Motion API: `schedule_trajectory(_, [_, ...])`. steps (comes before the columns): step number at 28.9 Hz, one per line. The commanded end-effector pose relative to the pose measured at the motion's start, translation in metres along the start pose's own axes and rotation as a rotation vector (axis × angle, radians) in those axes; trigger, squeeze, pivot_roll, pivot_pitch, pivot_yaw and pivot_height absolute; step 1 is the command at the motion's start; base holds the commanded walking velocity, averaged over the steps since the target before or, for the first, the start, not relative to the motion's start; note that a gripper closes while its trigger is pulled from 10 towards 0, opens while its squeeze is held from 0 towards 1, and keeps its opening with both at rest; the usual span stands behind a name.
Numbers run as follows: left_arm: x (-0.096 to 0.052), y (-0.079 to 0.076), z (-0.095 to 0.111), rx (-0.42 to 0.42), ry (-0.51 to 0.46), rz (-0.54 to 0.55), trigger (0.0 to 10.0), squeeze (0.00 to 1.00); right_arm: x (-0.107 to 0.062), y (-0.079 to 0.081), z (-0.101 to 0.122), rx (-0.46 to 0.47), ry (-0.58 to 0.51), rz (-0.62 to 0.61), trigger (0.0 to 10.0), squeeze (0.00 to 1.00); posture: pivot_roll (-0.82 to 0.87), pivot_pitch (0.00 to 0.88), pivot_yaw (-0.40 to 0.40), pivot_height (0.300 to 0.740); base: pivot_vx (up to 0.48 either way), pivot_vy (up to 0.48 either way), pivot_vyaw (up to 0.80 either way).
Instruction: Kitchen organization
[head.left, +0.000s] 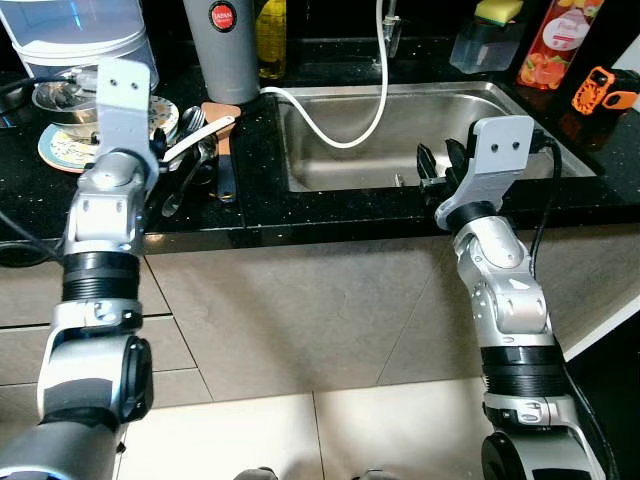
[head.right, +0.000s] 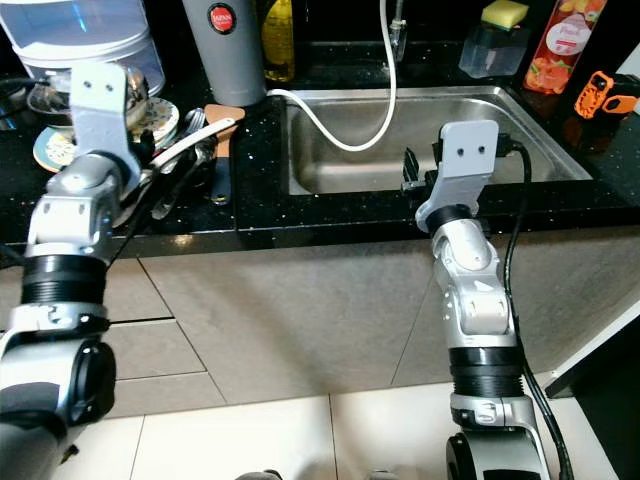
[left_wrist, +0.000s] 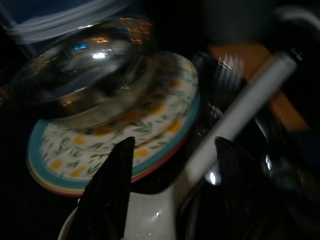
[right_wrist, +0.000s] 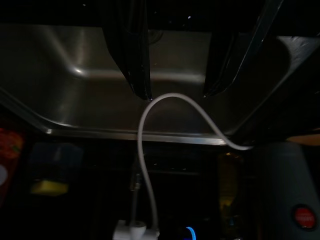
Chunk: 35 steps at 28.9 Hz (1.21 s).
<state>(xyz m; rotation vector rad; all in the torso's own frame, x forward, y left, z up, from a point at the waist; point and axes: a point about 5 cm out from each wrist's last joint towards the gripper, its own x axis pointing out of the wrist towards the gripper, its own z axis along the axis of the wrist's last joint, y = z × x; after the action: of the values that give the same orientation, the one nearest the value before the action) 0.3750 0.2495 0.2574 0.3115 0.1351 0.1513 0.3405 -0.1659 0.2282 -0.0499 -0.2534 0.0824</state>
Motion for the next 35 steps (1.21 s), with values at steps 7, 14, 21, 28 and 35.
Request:
schedule_trajectory(7, [-0.007,0.041,0.003,0.183,-0.001,-0.084,10.0,0.0,0.0,0.0,-0.002,0.0,-0.003,0.006,10.0,0.0,0.13,0.007,-0.015,0.74,0.0,0.0,0.0])
schedule_trajectory(14, [-0.026,0.051,-0.001,0.118,-0.101,0.211,10.0,0.0,-0.005,-0.003,-0.007,0.0,0.009,-0.006,10.0,0.0,0.14,0.013,-0.02,0.74,0.0,0.0,0.0])
schedule_trajectory(21, [-0.023,0.034,-0.027,-0.09,0.036,0.122,10.0,0.0,0.002,0.003,-0.007,0.005,0.006,0.026,10.0,0.0,0.16,0.014,-0.043,0.74,0.0,0.0,0.0])
schedule_trajectory(28, [-0.021,0.029,-0.032,-0.229,0.072,0.115,10.0,0.0,0.003,0.007,-0.005,0.01,-0.003,0.041,10.0,0.0,0.16,0.01,-0.045,0.74,0.0,0.0,0.0])
schedule_trajectory(35, [-0.026,0.027,-0.047,-0.349,0.146,0.14,10.0,0.0,0.001,0.002,-0.006,0.003,-0.001,0.027,10.0,0.0,0.15,0.006,-0.039,0.74,0.0,0.0,0.0])
